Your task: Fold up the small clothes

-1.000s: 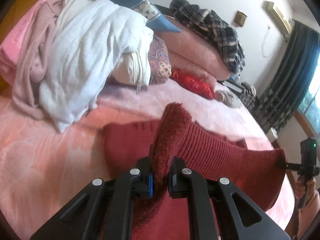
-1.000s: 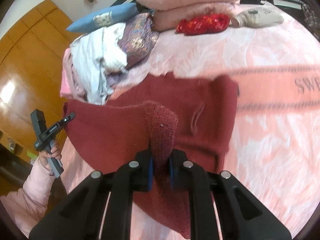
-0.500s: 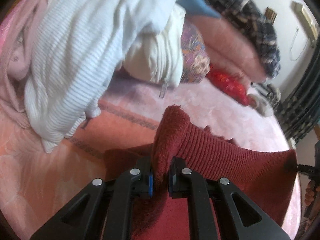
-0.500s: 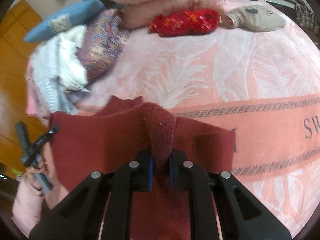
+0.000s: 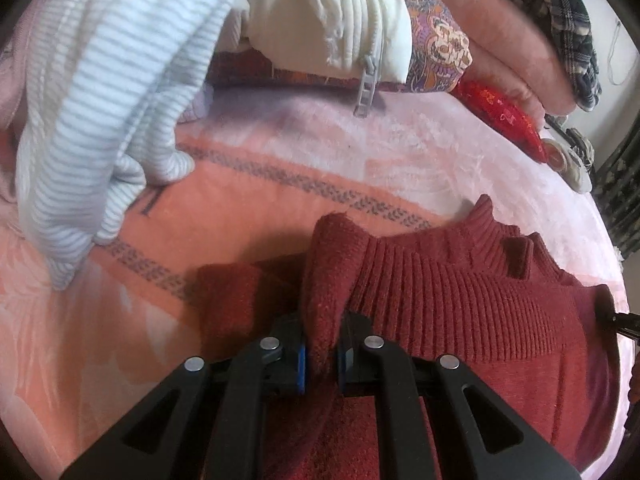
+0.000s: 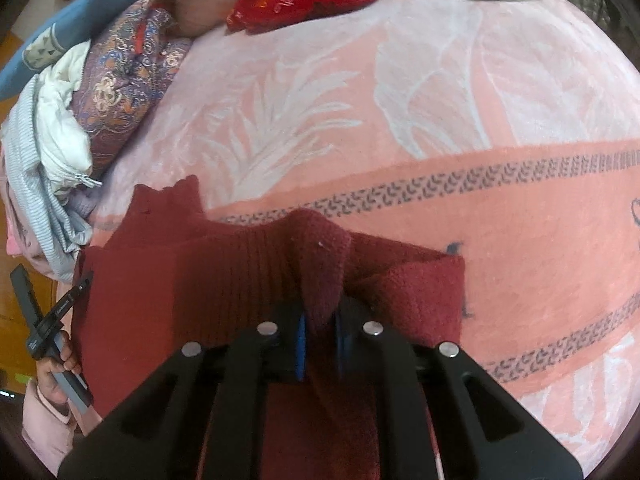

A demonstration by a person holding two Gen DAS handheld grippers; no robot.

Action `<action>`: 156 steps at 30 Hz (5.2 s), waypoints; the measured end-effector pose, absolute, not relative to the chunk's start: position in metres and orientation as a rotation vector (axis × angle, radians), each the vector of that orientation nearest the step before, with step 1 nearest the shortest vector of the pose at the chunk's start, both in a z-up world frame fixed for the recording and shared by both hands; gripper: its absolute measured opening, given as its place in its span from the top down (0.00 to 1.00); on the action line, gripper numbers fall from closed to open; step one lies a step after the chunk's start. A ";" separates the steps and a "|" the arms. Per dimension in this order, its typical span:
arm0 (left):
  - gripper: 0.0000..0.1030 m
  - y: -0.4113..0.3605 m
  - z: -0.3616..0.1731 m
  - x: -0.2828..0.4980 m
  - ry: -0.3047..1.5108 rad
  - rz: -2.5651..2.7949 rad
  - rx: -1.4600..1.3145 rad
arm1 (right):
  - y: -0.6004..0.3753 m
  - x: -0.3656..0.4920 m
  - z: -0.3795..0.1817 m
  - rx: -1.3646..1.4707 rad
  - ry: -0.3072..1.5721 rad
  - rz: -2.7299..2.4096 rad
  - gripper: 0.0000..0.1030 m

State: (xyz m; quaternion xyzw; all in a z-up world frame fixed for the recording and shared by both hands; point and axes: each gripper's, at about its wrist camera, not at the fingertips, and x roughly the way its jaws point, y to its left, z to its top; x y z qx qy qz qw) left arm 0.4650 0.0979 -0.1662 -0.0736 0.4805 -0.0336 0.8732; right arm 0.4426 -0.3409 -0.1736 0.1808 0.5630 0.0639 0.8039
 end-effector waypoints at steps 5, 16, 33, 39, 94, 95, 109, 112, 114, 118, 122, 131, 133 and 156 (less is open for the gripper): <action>0.74 0.096 -0.155 0.460 1.014 -0.080 -0.155 | -0.344 0.426 -0.151 0.374 1.158 0.134 0.53; 0.29 0.153 -0.128 0.325 1.022 -0.222 -0.211 | -0.356 0.263 -0.127 0.284 1.174 0.326 0.39; 0.72 0.140 -0.164 0.288 1.129 -0.177 -0.214 | -0.338 0.232 -0.157 0.334 1.245 0.374 0.92; 0.80 0.147 -0.148 0.285 1.123 -0.207 -0.255 | -0.354 0.225 -0.141 0.372 1.229 0.377 0.93; 0.71 0.143 -0.180 0.269 1.295 -0.230 -0.311 | -0.358 0.216 -0.185 0.431 1.370 0.293 0.88; 0.71 0.142 -0.185 0.271 1.294 -0.226 -0.315 | -0.359 0.216 -0.188 0.438 1.369 0.296 0.87; 0.50 0.112 -0.098 0.292 1.027 -0.128 -0.111 | -0.357 0.301 -0.112 0.296 1.178 0.249 0.63; 0.51 0.083 -0.100 0.314 1.026 -0.197 -0.116 | -0.355 0.344 -0.120 0.281 1.186 0.191 0.60; 0.52 0.072 -0.107 0.323 1.038 -0.231 -0.109 | -0.358 0.371 -0.132 0.283 1.216 0.159 0.52; 0.52 0.054 -0.135 0.348 1.114 -0.246 -0.126 | -0.353 0.398 -0.153 0.306 1.287 0.168 0.79; 0.52 0.059 -0.158 0.354 1.169 -0.235 -0.147 | -0.352 0.399 -0.146 0.249 1.235 0.152 0.94; 0.51 0.057 -0.167 0.355 1.172 -0.243 -0.108 | -0.364 0.397 -0.166 0.309 1.257 0.065 0.89; 0.51 0.056 -0.164 0.356 1.175 -0.240 -0.108 | -0.364 0.388 -0.154 0.312 1.236 0.084 0.77; 0.48 0.051 -0.156 0.320 1.177 -0.232 -0.076 | -0.372 0.282 -0.192 0.469 1.384 0.267 0.84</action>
